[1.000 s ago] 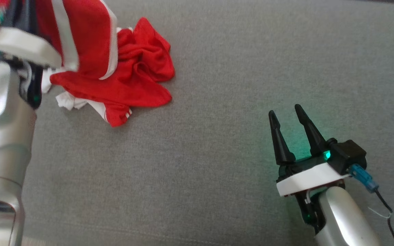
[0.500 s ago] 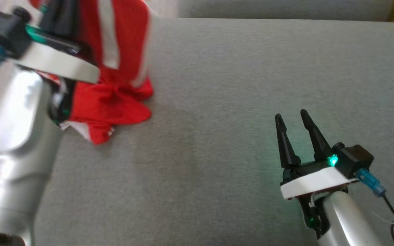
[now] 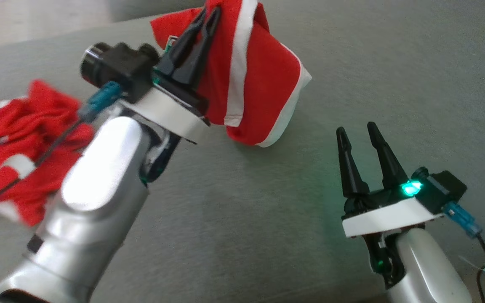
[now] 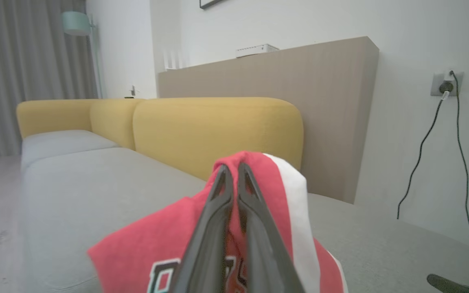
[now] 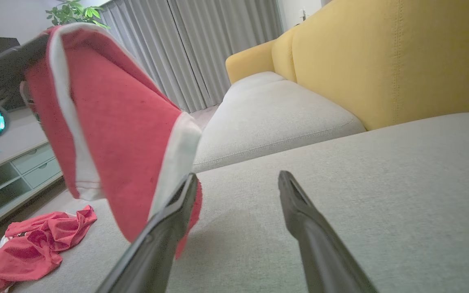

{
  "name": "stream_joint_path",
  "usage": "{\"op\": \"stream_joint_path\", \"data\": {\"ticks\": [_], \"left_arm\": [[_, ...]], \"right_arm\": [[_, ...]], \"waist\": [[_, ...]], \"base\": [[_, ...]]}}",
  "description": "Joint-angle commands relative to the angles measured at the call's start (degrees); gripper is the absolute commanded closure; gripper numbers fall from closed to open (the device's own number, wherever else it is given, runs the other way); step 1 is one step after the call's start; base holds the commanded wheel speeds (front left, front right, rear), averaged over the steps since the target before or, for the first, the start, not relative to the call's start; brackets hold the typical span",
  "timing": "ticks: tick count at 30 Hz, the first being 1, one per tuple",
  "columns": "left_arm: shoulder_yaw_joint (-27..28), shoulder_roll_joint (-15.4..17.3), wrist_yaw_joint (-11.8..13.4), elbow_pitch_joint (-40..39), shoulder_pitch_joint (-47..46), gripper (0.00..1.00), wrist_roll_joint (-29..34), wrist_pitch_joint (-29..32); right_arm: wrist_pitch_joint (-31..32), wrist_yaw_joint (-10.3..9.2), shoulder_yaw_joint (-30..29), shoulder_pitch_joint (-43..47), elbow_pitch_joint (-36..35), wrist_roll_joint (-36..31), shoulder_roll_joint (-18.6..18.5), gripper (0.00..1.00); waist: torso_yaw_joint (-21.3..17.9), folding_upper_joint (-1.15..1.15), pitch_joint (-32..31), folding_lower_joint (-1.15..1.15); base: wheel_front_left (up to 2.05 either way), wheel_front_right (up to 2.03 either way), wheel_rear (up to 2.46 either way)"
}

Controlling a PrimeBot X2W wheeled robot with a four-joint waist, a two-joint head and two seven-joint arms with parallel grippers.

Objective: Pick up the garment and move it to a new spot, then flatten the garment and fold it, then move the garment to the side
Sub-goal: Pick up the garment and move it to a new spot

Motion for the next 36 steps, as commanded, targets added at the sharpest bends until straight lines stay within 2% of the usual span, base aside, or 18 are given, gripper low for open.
{"op": "stream_joint_path", "data": {"ticks": [1, 4, 5, 6, 7, 11, 15, 22, 30, 33, 36], "left_arm": [[0.9, 0.5, 0.5, -0.6, -3.9, 1.00, 0.8, 0.1], [-0.4, -1.2, 0.6, 2.3, -4.8, 1.00, 1.2, 0.2], [-1.2, -1.7, 0.5, 3.4, -5.0, 0.89, 1.4, 0.4], [-2.1, -2.2, 0.4, 4.5, -5.1, 0.51, 1.9, 0.5], [-3.0, -2.6, 0.4, 5.7, -5.0, 0.00, 2.3, 0.6], [-6.0, -3.6, 0.1, 9.8, -4.2, 0.00, 3.6, -0.1], [-6.2, -3.5, 0.4, 12.3, -3.3, 0.00, 3.7, -2.7], [-2.6, -0.6, 3.5, 12.8, -1.9, 0.00, 3.4, -7.7], [5.3, 5.3, 9.3, 5.7, 7.3, 0.00, 1.2, -10.2], [8.6, 7.7, 11.1, 1.6, 13.2, 0.00, 0.0, -10.3], [10.7, 8.6, 12.5, -2.5, 19.3, 0.00, -0.5, -10.4]], "right_arm": [[-0.6, 0.43, 1.6, -2.4, -2.6, 0.9, -0.1, 0.00], [-0.6, 0.43, 2.3, -2.5, -3.3, 2.3, -0.1, 0.00], [-0.6, 0.43, 2.3, -2.5, -3.5, 2.6, -0.1, 0.00], [-0.6, 0.43, 2.2, -2.5, -3.7, 2.9, -0.1, 0.00], [-0.6, 0.43, 2.2, -2.5, -3.8, 3.0, -0.1, 0.00], [-0.6, 0.43, 1.6, -2.3, -4.1, 3.4, -0.1, 0.00], [-0.6, 0.43, 0.5, -2.0, -4.1, 2.8, -0.1, 0.00], [-0.6, 0.43, -1.8, -1.4, -3.1, 0.7, -0.1, 0.00], [-0.6, 0.43, -4.5, 0.4, -1.6, -2.2, -0.1, 0.00], [-0.6, 0.43, -4.8, 1.0, -1.5, -2.8, -0.1, 0.00], [-0.6, 0.43, -5.4, 2.1, -1.3, -3.2, -0.1, 0.00]], "waist": [[-6.8, 0.00, 4.0, 0.00], [-10.0, 0.00, 5.6, 0.00], [-10.6, 0.00, 5.9, 0.00], [-11.1, 0.00, 6.1, 0.00], [-11.4, 0.00, 6.3, 0.00], [-11.4, 0.00, 6.2, 0.00], [-9.0, 0.00, 5.1, 0.00], [-2.7, 0.00, 1.6, 0.00], [6.3, 0.00, -3.4, 0.00], [8.2, 0.00, -4.5, 0.00], [9.7, 0.00, -5.8, 0.00]], "base": [[0.00, 0.00, 0.00], [0.00, 0.00, 0.00], [0.00, 0.00, 0.00], [0.00, 0.00, 0.00], [0.00, 0.00, 0.00], [0.00, 0.00, 0.00], [0.00, 0.00, 0.00], [0.00, 0.00, 0.00], [0.00, 0.00, 0.00], [0.00, 0.00, 0.00], [0.00, 0.00, 0.00]]}}
